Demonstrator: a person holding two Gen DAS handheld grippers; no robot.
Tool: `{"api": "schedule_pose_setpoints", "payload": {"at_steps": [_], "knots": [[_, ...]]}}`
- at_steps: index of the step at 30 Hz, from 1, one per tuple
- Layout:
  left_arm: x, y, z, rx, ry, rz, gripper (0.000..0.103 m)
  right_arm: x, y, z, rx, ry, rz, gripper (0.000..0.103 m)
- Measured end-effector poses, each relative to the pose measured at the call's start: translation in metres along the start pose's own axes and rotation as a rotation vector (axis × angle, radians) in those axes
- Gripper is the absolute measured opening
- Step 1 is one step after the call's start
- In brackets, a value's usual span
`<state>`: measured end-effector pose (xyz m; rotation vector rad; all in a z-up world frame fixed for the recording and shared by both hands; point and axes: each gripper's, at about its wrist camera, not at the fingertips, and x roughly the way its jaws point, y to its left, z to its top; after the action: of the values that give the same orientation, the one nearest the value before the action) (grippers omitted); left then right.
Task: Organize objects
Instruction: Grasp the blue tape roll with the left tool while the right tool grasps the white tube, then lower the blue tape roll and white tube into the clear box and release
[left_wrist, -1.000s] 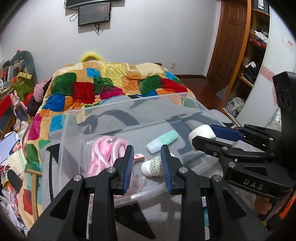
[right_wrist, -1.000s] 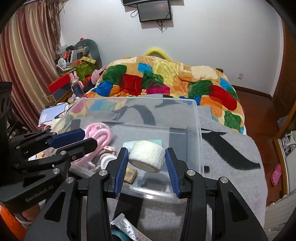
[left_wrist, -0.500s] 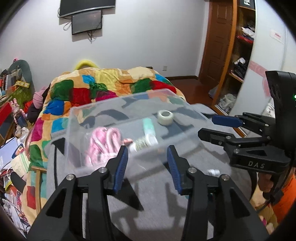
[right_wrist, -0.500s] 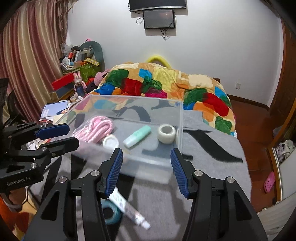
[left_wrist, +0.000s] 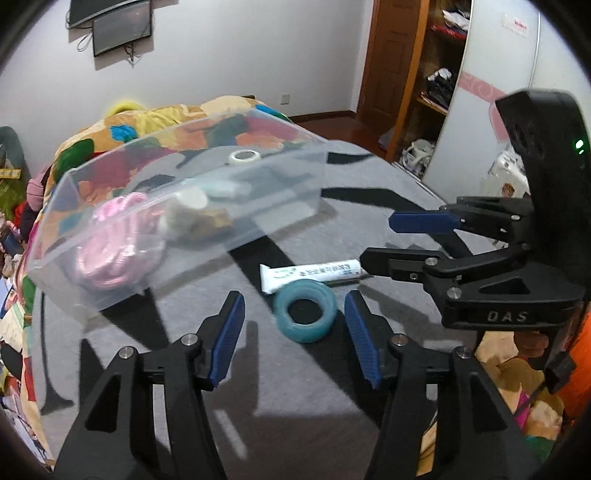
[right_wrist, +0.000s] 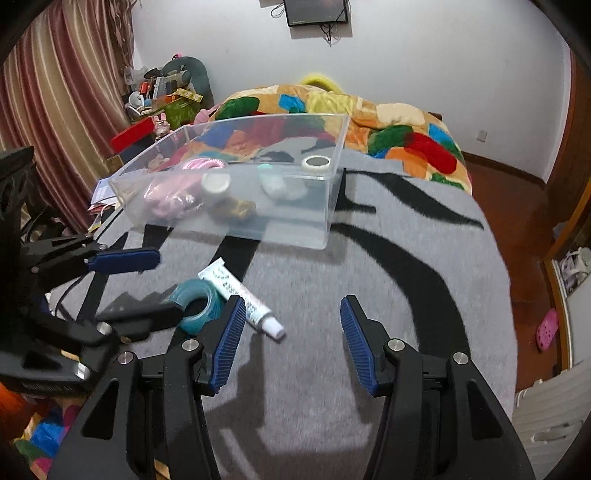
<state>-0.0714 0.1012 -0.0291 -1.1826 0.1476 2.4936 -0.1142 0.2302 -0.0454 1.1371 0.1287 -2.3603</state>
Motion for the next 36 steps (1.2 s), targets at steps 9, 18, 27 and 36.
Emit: {"api": "schedule_pose_setpoints", "payload": {"at_steps": [9,18,27,36], "knots": [[0.004,0.014,-0.013,-0.044,-0.004,0.002,0.038,0.016,0.016,0.003,-0.073,0.034,0.05,0.046],[-0.012,0.043,-0.022,-0.129,-0.031,0.034,0.038,0.035,0.05,0.0,-0.178,0.051,0.046,0.014],[-0.042,0.056,-0.004,-0.15,-0.126,0.075,0.038,0.001,0.06,0.006,-0.157,-0.048,0.061,0.014],[-0.06,0.061,0.029,-0.144,-0.214,0.132,0.038,-0.028,0.056,0.044,-0.1,-0.175,0.05,0.014]]}}
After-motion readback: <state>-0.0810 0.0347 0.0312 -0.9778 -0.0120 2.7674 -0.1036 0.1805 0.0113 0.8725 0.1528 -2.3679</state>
